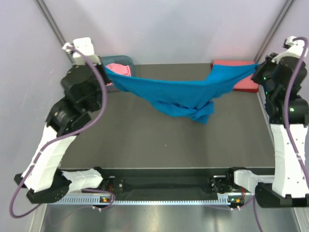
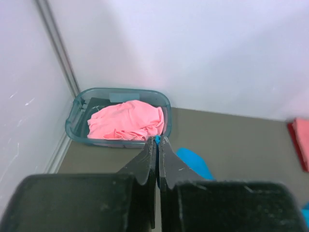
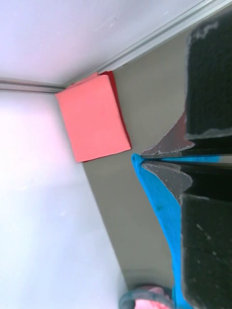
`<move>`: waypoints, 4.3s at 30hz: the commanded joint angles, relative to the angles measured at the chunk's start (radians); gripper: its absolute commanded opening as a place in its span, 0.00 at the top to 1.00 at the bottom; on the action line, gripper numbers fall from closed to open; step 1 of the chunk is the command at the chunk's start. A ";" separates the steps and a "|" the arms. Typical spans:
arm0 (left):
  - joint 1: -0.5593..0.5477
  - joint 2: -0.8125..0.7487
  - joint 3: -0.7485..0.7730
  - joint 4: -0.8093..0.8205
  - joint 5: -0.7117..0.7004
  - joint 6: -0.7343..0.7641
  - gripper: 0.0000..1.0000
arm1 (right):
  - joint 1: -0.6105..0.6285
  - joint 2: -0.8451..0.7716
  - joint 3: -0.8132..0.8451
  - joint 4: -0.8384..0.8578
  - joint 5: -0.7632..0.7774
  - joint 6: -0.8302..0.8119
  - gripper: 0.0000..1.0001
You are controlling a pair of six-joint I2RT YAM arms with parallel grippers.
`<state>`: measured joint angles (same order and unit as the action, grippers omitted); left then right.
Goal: Fold and stack the t-shirts
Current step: Flatten the tshirt out, then fold the tshirt
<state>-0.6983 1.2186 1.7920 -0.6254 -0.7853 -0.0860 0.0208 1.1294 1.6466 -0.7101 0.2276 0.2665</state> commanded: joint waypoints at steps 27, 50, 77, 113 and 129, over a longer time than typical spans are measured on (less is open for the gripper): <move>0.000 -0.078 0.067 -0.212 0.235 -0.291 1.00 | -0.013 -0.343 -0.073 0.247 -0.175 0.017 1.00; 0.359 0.196 0.292 0.260 0.592 -0.333 1.00 | -0.013 0.204 0.530 0.474 -0.263 -0.053 1.00; 0.359 -0.199 0.143 -0.155 0.619 -0.394 1.00 | -0.013 -0.283 0.323 0.171 -0.143 -0.171 1.00; 0.809 0.638 -0.229 0.484 0.965 -0.382 1.00 | 0.034 0.794 -0.149 1.045 -0.590 0.025 1.00; 0.812 0.469 -0.459 0.334 0.959 -0.368 1.00 | 0.064 0.313 -0.640 0.830 -0.439 -0.041 1.00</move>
<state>0.1097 1.7615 1.3628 -0.2474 0.1680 -0.4675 0.0776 1.5108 1.0569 0.1730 -0.2581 0.2390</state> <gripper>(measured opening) 0.023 0.007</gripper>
